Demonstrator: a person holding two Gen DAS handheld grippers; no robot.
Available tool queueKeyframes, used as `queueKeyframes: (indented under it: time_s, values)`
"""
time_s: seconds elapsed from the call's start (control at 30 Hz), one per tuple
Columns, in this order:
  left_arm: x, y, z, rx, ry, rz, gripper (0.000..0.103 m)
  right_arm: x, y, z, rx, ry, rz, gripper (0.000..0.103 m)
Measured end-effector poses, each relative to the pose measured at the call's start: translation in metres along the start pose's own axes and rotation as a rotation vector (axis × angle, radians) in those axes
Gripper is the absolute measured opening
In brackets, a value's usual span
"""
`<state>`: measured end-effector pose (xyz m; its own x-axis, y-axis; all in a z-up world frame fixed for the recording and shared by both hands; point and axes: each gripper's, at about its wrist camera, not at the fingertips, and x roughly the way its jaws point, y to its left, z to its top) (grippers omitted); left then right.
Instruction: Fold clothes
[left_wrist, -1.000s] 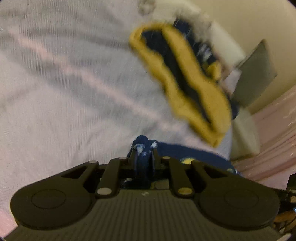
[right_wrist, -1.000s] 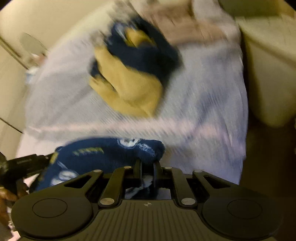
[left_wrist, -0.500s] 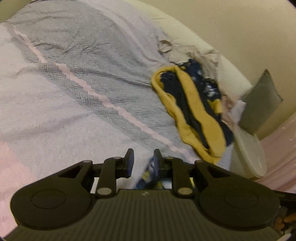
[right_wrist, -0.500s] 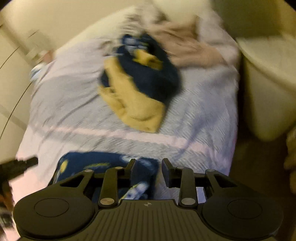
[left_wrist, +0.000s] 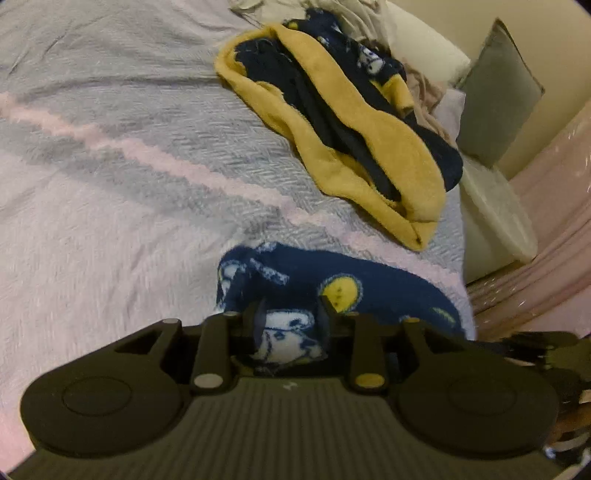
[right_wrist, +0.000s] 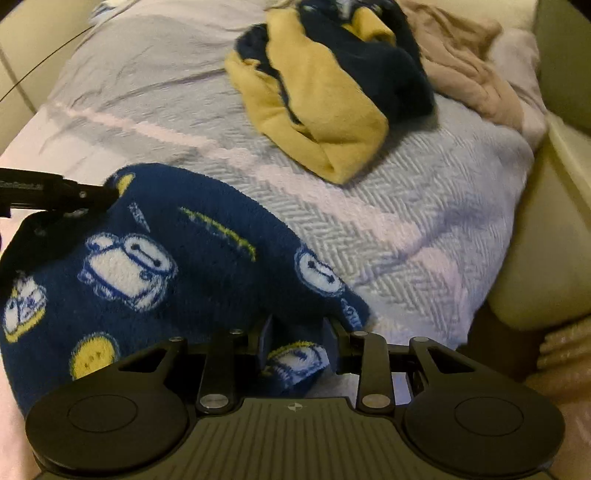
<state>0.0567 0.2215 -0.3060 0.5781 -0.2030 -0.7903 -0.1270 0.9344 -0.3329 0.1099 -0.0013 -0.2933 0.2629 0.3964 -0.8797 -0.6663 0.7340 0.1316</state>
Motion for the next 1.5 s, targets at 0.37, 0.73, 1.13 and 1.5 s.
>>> queueKeyframes:
  time_s: [0.37,0.73,1.13,1.5]
  values:
    - [-0.109,0.010,-0.023,-0.073,-0.098,0.191,0.023,-0.089,-0.017,0.010,0.084,-0.113,0.088,0.034]
    - [-0.110,-0.003,-0.082,-0.191,-0.024,0.255,0.020,-0.050,0.029,-0.027,-0.164,0.037,0.039,0.034]
    - [-0.186,-0.066,-0.106,-0.228,0.071,0.424,0.033,-0.132,0.022,-0.041,-0.033,0.125,0.085,0.067]
    - [-0.264,-0.135,-0.129,-0.080,0.081,0.439,0.041,-0.231,0.062,-0.088,0.033,0.101,0.088,0.067]
